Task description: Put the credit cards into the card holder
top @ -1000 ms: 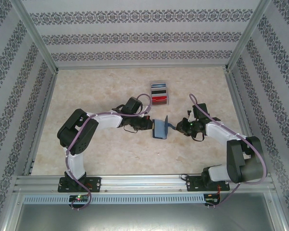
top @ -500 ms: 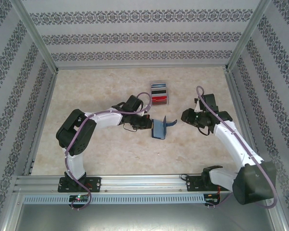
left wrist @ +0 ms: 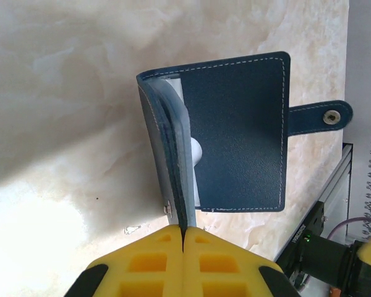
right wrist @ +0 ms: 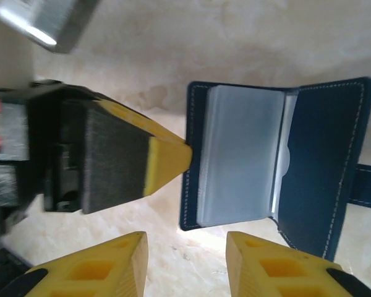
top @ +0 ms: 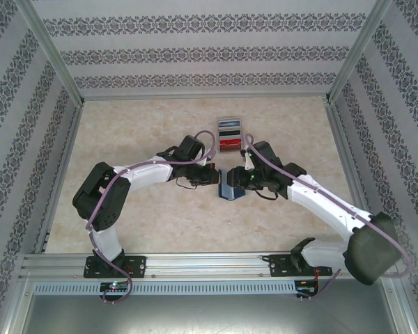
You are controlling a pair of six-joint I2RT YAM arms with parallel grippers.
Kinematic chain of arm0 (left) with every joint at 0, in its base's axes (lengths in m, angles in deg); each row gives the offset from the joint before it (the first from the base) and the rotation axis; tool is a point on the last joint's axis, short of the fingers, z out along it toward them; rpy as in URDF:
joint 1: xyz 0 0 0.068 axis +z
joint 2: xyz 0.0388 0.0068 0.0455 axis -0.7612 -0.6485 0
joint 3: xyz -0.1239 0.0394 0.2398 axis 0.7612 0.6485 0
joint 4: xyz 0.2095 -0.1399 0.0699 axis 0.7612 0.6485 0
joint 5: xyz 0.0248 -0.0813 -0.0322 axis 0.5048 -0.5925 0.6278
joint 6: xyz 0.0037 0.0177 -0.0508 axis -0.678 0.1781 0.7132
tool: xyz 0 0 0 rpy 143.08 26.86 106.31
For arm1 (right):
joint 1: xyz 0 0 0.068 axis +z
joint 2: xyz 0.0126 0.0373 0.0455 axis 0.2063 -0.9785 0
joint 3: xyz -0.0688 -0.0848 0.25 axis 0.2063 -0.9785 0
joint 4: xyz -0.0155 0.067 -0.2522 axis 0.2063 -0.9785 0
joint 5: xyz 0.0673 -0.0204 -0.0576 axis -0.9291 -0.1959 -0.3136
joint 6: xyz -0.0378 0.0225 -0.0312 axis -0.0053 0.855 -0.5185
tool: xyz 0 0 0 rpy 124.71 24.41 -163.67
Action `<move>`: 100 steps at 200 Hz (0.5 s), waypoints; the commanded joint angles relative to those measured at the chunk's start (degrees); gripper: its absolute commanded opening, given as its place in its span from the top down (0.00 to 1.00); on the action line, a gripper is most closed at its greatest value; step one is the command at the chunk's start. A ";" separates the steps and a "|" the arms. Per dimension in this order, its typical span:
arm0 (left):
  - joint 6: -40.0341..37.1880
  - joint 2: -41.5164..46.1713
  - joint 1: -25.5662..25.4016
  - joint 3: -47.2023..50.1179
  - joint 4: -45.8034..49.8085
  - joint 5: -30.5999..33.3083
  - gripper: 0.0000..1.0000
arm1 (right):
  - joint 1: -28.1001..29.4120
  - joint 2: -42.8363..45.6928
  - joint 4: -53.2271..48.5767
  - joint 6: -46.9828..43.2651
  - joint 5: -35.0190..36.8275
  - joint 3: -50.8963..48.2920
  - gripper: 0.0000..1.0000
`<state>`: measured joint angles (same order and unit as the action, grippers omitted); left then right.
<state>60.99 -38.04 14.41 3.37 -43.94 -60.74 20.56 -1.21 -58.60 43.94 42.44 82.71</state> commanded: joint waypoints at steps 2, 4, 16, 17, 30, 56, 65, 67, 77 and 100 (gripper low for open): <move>0.83 1.38 -0.30 0.45 0.32 -1.02 1.00 | 0.14 -3.23 -1.82 0.89 7.03 0.77 0.62; 0.84 1.38 -0.32 0.44 0.38 -1.09 1.00 | 0.14 -3.43 -1.85 0.82 7.24 0.58 0.62; 0.82 1.47 -0.26 0.92 0.01 -1.70 1.00 | -0.28 -4.54 -0.56 0.96 6.62 -0.68 0.62; 0.80 1.51 -0.26 0.99 -0.09 -1.76 1.00 | -0.38 -4.62 -0.42 1.01 6.45 -0.77 0.62; 0.94 1.51 -0.33 1.55 -1.24 -2.94 1.00 | -0.80 -5.58 2.07 1.40 4.84 -2.29 0.62; 0.86 1.37 -0.03 1.57 -1.16 -3.57 1.00 | -2.08 -6.91 8.51 0.32 -2.68 -4.38 0.51; 1.27 1.53 -0.04 2.19 -2.19 -3.60 1.00 | -2.68 -6.98 12.29 -0.33 -6.82 -5.60 0.45; 1.34 1.55 -0.07 2.35 -2.46 -3.60 1.00 | -2.83 -7.05 12.88 -0.27 -7.54 -5.89 0.45; 1.83 1.64 0.07 2.95 -3.77 -4.07 1.00 | -3.94 -7.65 15.37 0.05 -9.88 -6.63 0.42; 2.64 1.56 0.44 3.34 -5.10 -5.76 1.00 | -6.16 -10.10 16.94 0.01 -12.30 -6.93 0.41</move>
<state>62.08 -38.04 14.44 5.77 -45.97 -63.78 16.21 -9.14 -47.46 44.55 35.97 76.75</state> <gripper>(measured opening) 0.056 0.586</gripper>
